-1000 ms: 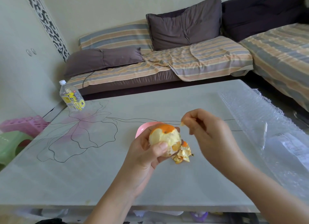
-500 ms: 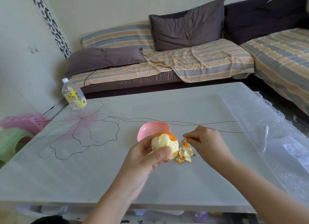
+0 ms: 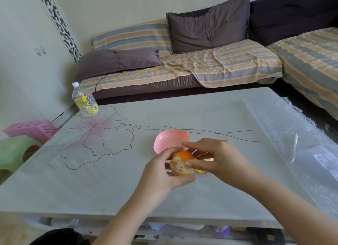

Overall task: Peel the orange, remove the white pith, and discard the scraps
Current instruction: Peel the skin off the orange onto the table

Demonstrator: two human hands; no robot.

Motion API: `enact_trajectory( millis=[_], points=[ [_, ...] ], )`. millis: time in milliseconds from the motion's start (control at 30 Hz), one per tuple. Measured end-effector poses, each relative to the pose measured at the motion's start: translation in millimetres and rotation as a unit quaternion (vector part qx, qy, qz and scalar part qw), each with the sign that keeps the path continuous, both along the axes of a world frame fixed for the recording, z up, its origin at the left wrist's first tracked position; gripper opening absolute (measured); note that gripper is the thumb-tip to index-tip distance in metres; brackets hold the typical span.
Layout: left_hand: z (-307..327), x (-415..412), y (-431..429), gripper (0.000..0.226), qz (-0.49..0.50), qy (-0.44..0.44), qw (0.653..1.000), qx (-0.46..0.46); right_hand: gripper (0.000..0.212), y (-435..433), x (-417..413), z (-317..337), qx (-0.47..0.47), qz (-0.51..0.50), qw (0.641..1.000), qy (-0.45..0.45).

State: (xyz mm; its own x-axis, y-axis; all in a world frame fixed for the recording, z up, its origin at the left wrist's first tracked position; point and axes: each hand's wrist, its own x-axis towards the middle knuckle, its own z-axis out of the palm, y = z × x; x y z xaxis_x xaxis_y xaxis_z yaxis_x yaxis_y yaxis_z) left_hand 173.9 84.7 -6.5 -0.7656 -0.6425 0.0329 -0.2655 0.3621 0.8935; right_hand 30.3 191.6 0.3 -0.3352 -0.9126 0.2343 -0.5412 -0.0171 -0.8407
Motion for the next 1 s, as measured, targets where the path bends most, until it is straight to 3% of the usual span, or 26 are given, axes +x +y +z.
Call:
enact_trajectory(
  millis=[133, 267, 400, 467, 533, 633, 733, 900, 1000],
  points=[
    [-0.3, -2.3, -1.9, 0.055, 0.018, 0.002, 0.999, -0.026, 0.024, 3.4, 0.5, 0.6, -0.025, -0.029, 0.999, 0.020],
    [4.3, -6.0, -3.3, 0.053, -0.001, 0.047, 0.999, 0.010, 0.014, 10.8, 0.5, 6.2, -0.048, -0.060, 0.997, 0.021],
    [5.3, -9.2, 1.3, 0.050, -0.034, 0.078, 0.994, 0.068, 0.032, 19.0, 4.6, 12.8, -0.060, -0.072, 0.995, 0.018],
    [4.1, -9.4, 2.1, 0.053, -0.038, 0.087, 0.992, 0.082, 0.027, 20.8, 5.3, 11.8, -0.061, -0.078, 0.994, 0.038],
    [3.7, -10.0, 3.5, 0.054, -0.037, 0.103, 0.990, 0.087, 0.013, 20.5, 5.1, 9.8, -0.057, -0.089, 0.990, 0.089],
    [1.9, -12.2, 7.5, 0.059, -0.022, 0.112, 0.991, 0.065, 0.035, 17.0, 5.2, 6.0, -0.019, -0.110, 0.970, 0.217],
    [0.4, -14.7, 10.4, 0.057, -0.005, 0.116, 0.992, 0.047, 0.031, 14.3, 6.9, 5.2, -0.041, -0.133, 0.941, 0.309],
    [0.5, -18.8, 10.6, 0.052, 0.007, 0.126, 0.992, 0.012, 0.006, 9.7, 10.1, 6.3, -0.081, -0.160, 0.916, 0.359],
    [0.7, -21.0, 10.7, 0.055, 0.010, 0.133, 0.991, 0.008, 0.007, 7.5, 9.5, 4.7, -0.089, -0.175, 0.912, 0.359]
  ],
)
